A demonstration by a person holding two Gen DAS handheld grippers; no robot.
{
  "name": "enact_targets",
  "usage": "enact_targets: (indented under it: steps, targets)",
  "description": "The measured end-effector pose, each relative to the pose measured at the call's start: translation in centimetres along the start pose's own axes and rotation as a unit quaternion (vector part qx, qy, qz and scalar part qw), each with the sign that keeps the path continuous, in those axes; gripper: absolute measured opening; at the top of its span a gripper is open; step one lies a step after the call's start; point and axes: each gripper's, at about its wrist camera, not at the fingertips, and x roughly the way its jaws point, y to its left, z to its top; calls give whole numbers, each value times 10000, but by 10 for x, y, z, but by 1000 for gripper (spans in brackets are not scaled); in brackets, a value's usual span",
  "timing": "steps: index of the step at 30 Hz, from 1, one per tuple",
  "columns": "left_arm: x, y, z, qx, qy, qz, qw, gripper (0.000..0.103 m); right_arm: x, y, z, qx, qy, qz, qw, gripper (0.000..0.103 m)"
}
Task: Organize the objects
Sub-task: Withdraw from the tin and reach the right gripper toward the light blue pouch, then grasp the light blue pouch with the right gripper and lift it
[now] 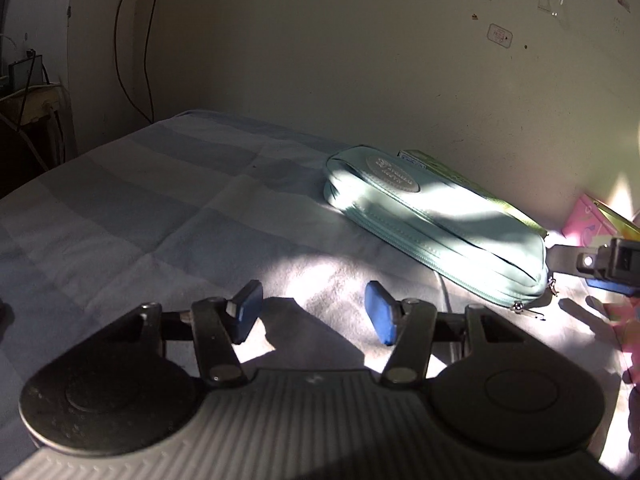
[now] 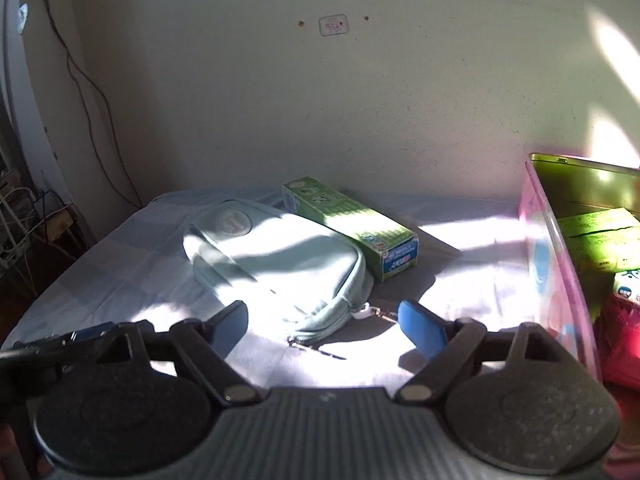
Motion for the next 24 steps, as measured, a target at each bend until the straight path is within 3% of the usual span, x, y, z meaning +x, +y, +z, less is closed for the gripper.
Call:
enact_targets:
  steps: [4, 6, 7, 10, 11, 14, 16, 20, 22, 24]
  targets:
    - [4, 0, 0, 36, 10, 87, 10000, 59, 46, -23, 16, 754, 362, 162, 9964, 85]
    - [3, 0, 0, 53, 1, 133, 9999, 59, 64, -25, 15, 961, 606, 317, 9930, 77]
    - [4, 0, 0, 61, -4, 148, 9999, 59, 65, -22, 14, 930, 509, 341, 9938, 64]
    - [3, 1, 1, 43, -21, 165, 9999, 59, 60, -13, 9, 744, 457, 305, 9957, 53]
    - [2, 2, 1, 22, -29, 165, 9999, 59, 56, -13, 7, 703, 428, 338, 9960, 42]
    - [-1, 5, 1, -78, -77, 130, 9999, 63, 31, -16, -5, 689, 433, 562, 9951, 34]
    - [-4, 8, 1, -130, -142, 118, 9997, 71, 9, -18, -19, 606, 429, 645, 9951, 33]
    - [-8, 9, 0, -153, -225, 54, 9996, 71, -45, -30, -49, 459, 371, 643, 9962, 32]
    - [-12, 10, -1, -188, -271, -90, 9994, 71, -77, -41, -67, 355, 417, 697, 9961, 32]
    - [-16, 12, 0, -231, -298, -486, 9981, 73, -108, -53, -82, 232, 448, 717, 9962, 32]
